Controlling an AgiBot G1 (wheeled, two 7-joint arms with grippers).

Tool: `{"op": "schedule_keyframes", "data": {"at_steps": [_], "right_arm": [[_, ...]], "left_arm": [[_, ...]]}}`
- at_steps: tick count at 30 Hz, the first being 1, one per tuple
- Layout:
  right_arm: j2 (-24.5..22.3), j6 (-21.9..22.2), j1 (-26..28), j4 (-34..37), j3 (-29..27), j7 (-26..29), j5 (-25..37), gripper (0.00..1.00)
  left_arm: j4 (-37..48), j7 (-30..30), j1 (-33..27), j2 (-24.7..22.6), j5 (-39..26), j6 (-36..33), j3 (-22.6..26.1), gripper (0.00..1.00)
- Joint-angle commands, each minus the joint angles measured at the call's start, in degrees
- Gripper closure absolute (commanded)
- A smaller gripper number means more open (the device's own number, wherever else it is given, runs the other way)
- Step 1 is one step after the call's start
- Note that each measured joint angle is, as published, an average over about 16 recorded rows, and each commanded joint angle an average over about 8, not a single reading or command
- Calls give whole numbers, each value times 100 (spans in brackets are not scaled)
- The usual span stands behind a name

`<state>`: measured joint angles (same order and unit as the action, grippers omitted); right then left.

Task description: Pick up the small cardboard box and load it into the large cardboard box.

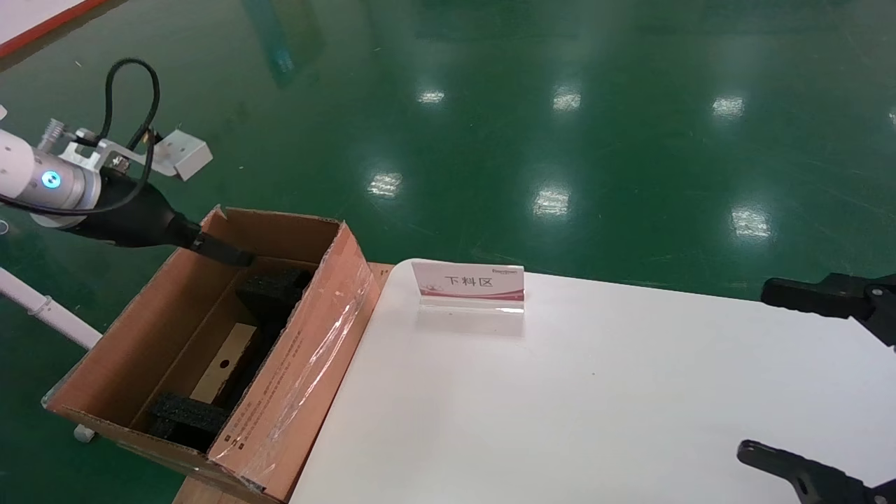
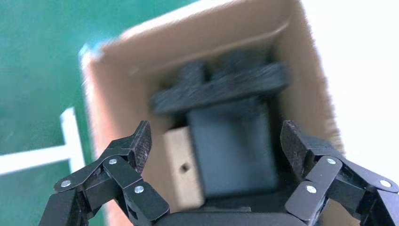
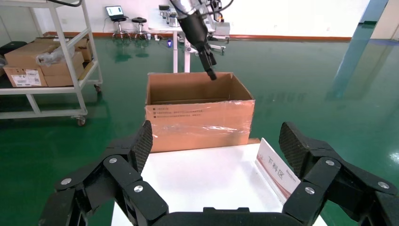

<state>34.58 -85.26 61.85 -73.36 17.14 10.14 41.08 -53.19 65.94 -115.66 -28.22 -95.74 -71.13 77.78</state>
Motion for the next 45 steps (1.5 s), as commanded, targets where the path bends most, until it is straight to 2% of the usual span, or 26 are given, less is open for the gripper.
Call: {"op": "schedule_keyframes", "data": {"at_steps": [1, 8, 18, 45], "right_arm": [[0, 0, 0, 0, 1, 0, 0, 0], [-1, 1, 0, 0, 2, -1, -1, 0], [-2, 2, 1, 3, 3, -3, 0, 0], [0, 2, 0, 6, 1, -2, 2, 0]], "left_arm": [[-242, -105, -54, 176, 299, -17, -134, 0], [-556, -464, -96, 462, 1095, -199, -397, 0], [-741, -727, 91, 486, 1418, -285, -680, 0], [-1340, -2939, 2546, -52, 3251, -826, -3217, 0]]}}
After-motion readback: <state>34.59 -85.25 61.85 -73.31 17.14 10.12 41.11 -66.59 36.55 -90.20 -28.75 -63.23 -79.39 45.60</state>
